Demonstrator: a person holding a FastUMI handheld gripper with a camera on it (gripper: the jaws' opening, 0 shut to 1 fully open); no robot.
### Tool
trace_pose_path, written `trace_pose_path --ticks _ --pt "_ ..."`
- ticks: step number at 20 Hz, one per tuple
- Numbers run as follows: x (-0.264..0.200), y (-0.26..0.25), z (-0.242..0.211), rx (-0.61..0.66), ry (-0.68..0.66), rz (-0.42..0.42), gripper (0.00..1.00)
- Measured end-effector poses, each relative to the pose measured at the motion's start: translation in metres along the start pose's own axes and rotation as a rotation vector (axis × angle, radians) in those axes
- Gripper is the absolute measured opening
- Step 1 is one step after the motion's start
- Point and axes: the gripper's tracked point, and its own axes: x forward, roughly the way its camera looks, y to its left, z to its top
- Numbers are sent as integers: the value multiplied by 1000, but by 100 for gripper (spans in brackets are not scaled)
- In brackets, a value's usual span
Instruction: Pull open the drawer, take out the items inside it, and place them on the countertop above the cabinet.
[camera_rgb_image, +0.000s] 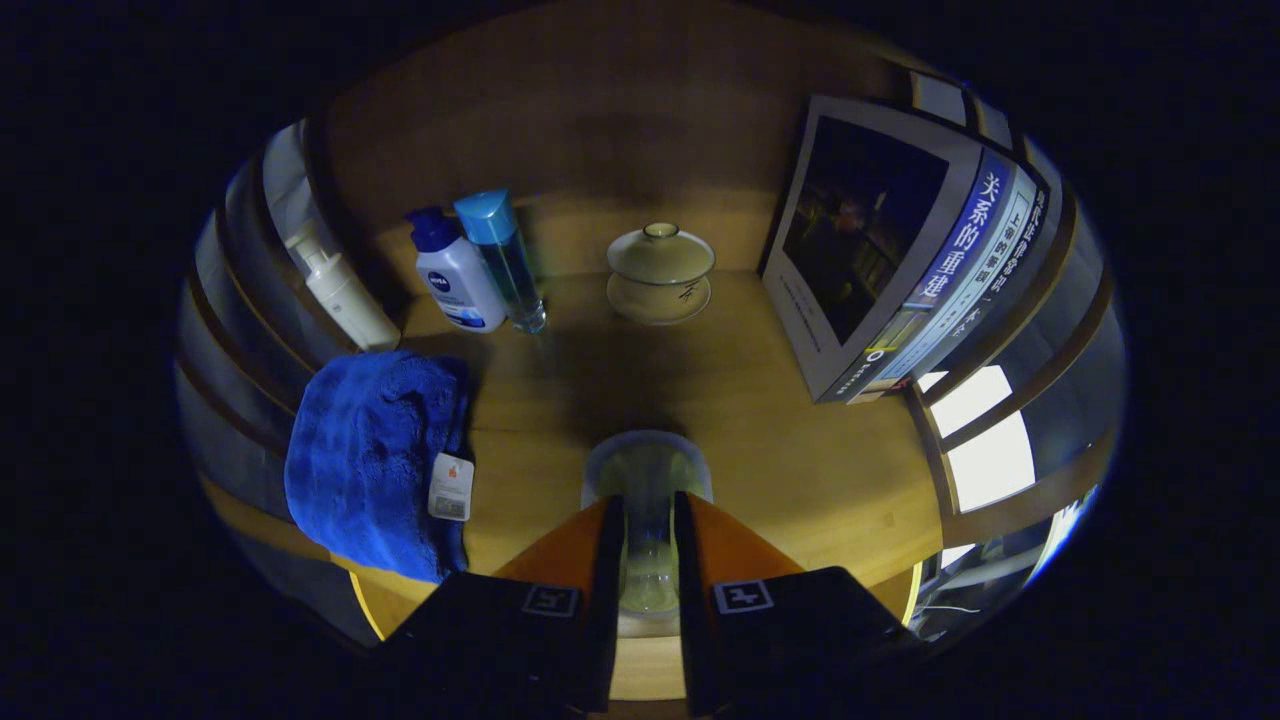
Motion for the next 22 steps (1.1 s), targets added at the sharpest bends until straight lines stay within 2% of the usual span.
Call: trace_pose_path --ticks 9,18,22 --pt "-34 2 -3 -14 -109 20 97" --pt "-90 -1 -31 -14 -270 -14 97" --pt "-130 2 -50 -14 -370 0 97"
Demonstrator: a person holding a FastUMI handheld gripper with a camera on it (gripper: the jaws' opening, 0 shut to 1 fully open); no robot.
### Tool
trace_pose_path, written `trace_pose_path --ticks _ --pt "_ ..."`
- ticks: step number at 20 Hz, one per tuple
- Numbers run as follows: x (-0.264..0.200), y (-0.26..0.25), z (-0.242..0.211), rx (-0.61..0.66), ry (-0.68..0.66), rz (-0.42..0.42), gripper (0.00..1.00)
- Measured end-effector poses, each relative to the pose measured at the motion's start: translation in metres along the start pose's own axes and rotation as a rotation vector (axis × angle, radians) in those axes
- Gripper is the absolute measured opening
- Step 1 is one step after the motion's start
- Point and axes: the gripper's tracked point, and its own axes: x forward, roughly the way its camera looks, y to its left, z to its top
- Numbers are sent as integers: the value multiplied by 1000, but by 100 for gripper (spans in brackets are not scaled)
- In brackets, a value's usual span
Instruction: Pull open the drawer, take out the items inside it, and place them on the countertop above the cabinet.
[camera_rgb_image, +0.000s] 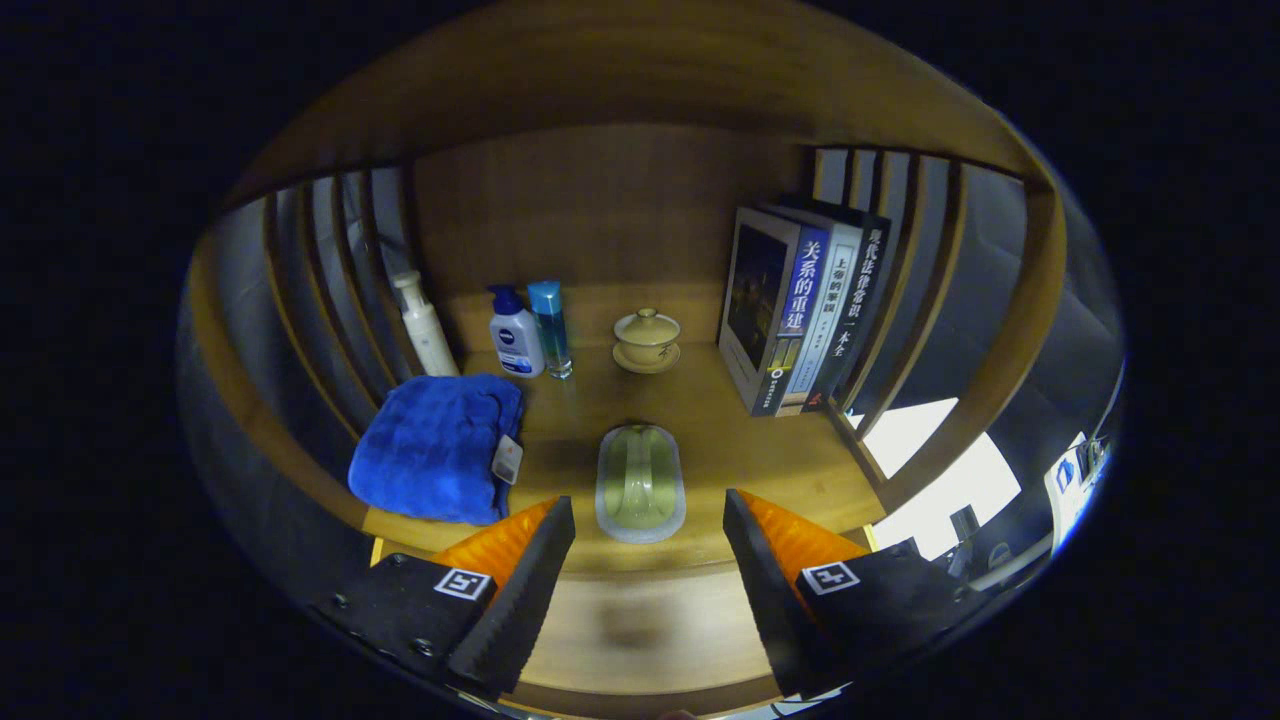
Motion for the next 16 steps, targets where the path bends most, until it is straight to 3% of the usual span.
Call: trace_pose_path --ticks 6,10,16 --pt "-61 0 -21 -10 -184 -5 97" --pt "-92 -8 -43 -38 -322 -75 97" --pt "-123 -7 -88 -11 -401 -54 98"
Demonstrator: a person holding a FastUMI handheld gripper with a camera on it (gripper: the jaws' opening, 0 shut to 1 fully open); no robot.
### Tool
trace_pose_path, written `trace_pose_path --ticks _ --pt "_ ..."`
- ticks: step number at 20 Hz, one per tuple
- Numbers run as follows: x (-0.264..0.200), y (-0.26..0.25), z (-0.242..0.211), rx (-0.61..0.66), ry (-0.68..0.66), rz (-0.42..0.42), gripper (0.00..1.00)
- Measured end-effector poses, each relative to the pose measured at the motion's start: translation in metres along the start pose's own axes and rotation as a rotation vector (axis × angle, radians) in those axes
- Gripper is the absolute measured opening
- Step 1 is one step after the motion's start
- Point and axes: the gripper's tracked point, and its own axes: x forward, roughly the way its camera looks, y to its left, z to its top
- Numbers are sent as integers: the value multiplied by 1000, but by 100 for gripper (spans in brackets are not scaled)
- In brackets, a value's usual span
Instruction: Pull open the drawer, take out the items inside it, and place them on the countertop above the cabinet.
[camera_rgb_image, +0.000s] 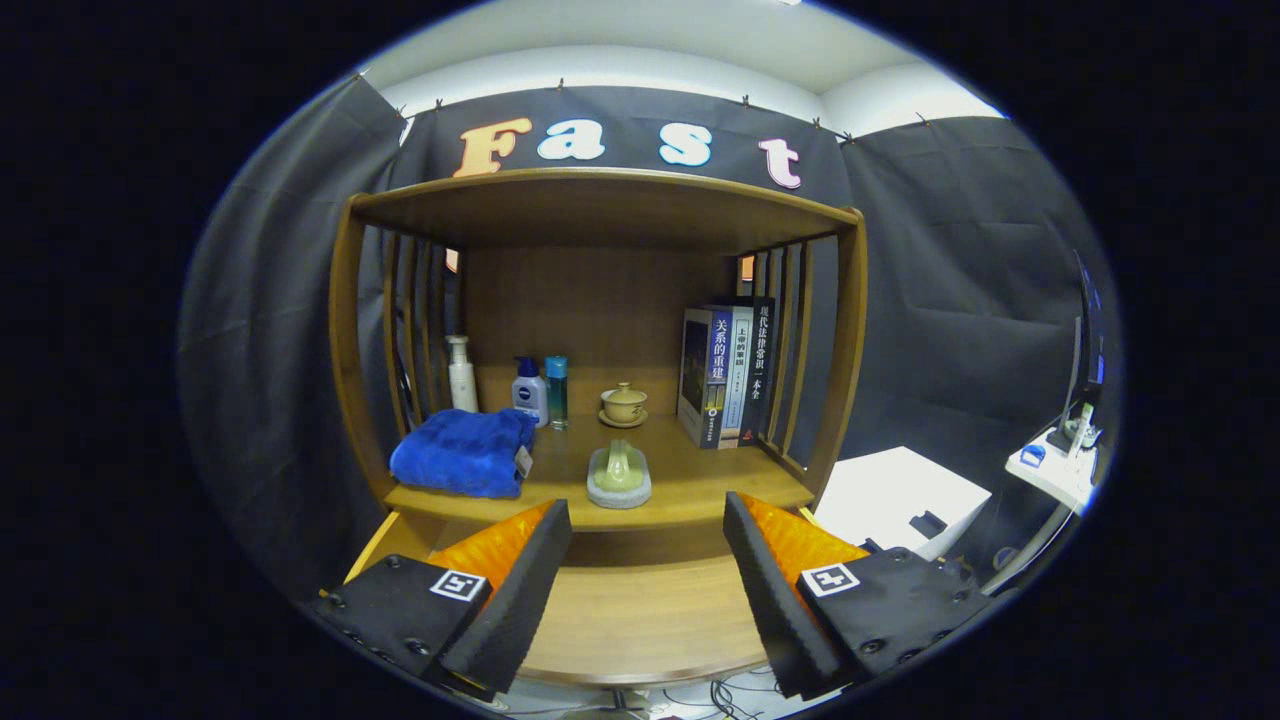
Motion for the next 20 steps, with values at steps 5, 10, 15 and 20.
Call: trace_pose_path --ticks 5,10,15,20 --pt "-26 -12 -31 -1 -52 -33 98" --pt "-47 -15 -68 -23 -40 -33 98" --pt "-61 -9 -105 -29 0 -11 99" --pt "-64 -4 -147 -41 69 0 99"
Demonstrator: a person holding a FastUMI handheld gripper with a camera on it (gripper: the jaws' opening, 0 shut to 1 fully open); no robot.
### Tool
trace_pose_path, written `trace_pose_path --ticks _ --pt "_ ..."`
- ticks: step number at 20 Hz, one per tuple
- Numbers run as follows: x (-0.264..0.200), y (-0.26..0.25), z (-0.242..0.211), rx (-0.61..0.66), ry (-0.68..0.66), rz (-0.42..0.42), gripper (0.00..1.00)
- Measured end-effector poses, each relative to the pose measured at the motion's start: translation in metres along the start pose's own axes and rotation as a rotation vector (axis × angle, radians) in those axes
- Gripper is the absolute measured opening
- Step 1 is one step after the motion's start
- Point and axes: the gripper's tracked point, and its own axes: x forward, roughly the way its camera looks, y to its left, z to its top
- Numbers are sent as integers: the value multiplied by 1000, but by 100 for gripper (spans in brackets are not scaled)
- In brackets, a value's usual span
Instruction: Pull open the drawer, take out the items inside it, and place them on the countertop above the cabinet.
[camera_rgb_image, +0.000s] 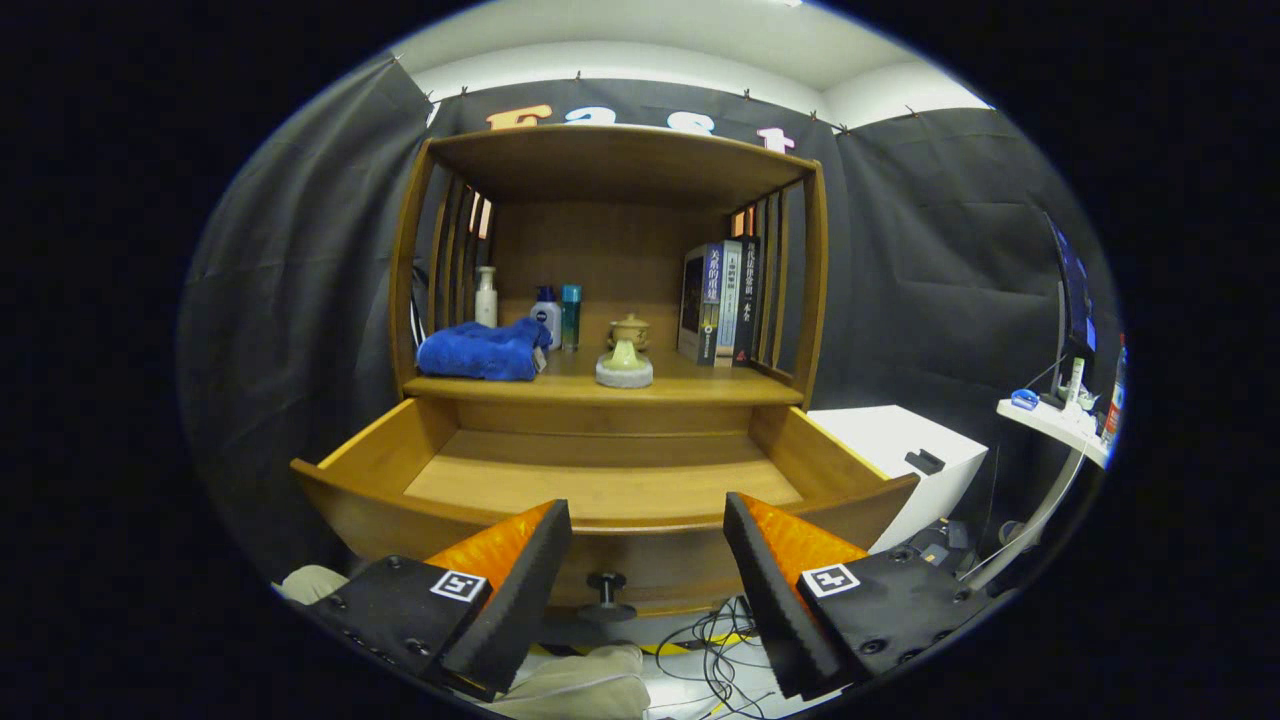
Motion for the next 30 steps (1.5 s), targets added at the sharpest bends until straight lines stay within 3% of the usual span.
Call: trace_pose_path --ticks 11,30 --pt "20 14 -30 14 56 24 95" --pt "102 18 -1 49 76 -2 93"
